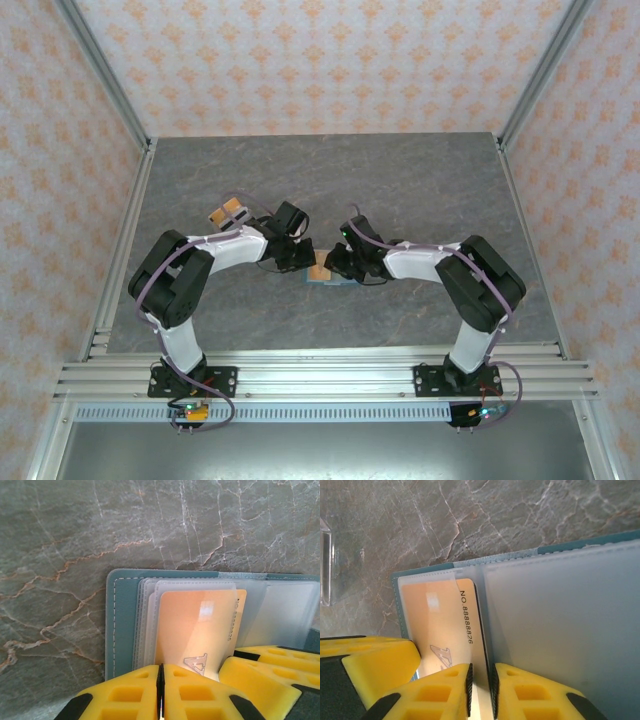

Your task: Take the credit cards out of the card holder

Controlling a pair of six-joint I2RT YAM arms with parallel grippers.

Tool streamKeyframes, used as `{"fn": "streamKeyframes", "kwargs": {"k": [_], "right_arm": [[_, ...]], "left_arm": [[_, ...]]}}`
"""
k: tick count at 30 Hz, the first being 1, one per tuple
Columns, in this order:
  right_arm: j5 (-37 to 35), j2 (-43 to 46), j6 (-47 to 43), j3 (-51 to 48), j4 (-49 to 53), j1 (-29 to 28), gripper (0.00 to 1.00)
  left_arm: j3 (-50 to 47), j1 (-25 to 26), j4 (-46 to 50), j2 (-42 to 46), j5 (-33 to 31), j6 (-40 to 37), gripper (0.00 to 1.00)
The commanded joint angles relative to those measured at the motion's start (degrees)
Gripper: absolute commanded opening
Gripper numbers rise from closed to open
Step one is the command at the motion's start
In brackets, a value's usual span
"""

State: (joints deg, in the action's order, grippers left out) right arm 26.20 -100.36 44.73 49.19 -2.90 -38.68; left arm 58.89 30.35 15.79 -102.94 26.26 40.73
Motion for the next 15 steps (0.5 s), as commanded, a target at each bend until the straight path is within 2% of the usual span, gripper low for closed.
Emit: {"fn": "streamKeyframes", "kwargs": {"k": [1, 8, 15], "right_arm": [[3.23, -0.42, -1.29, -1.60, -4.05, -0.39, 0.19], [1.30, 2.10, -1.69, -2.67, -3.21, 0.22, 0.10], [-0.44, 4.66, -1.93, -4.47, -2.91, 0.92, 0.08]], "left_arm": [[-0.80, 0.54, 2.28, -3.26, 0.19, 0.96, 0.11], [0.84, 0.57, 3.55, -1.54, 1.25, -0.16, 0.13], [4.39, 0.32, 7.13, 1.23, 0.25, -2.57, 0.21]]}}
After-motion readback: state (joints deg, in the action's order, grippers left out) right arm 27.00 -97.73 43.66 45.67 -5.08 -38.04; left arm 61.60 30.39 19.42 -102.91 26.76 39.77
